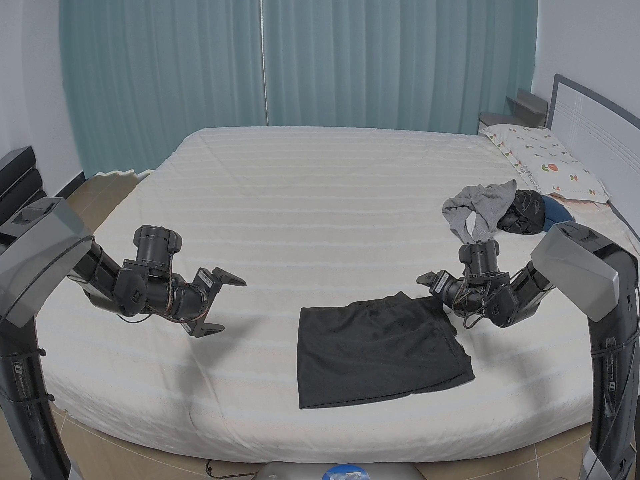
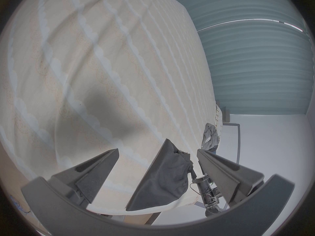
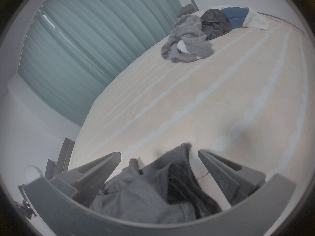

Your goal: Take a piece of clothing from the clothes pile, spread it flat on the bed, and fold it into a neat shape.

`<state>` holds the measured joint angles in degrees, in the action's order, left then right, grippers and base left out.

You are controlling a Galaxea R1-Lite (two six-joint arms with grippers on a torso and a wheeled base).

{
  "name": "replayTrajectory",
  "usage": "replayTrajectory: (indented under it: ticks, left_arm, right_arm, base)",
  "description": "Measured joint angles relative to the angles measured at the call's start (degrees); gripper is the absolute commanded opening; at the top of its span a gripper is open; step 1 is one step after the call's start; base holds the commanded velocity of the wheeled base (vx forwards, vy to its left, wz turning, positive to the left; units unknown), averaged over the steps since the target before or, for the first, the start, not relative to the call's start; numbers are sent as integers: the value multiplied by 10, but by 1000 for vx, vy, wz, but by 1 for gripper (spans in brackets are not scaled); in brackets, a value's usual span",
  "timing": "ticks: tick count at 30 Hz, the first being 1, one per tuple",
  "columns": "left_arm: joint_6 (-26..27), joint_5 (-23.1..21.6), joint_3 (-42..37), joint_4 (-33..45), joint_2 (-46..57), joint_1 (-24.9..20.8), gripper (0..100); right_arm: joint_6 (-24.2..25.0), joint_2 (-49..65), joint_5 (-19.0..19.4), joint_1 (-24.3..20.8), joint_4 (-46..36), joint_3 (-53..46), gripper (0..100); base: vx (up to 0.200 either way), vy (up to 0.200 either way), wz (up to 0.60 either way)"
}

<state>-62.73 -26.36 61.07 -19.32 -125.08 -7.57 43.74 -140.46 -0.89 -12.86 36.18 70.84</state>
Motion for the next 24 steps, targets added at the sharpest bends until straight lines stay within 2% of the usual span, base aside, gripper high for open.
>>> replayTrajectory:
  ticks: [7,13,14,24]
  left_arm:
    - [0,0,0,0,0,0,100]
    - [0,0,0,0,0,0,100]
    - [0,0,0,0,0,0,100]
    - [12,0,-1,0,0,0,100]
  right_arm:
    - [4,10,42,1,-1,-5,100]
    - [4,8,47,-6,0,-10,100]
    - [4,7,47,-6,0,-10,0]
    - [-5,-6,43,-2,15,-9,0]
  base:
    - [0,0,0]
    - [0,0,0]
    - [0,0,0]
    - [0,0,0]
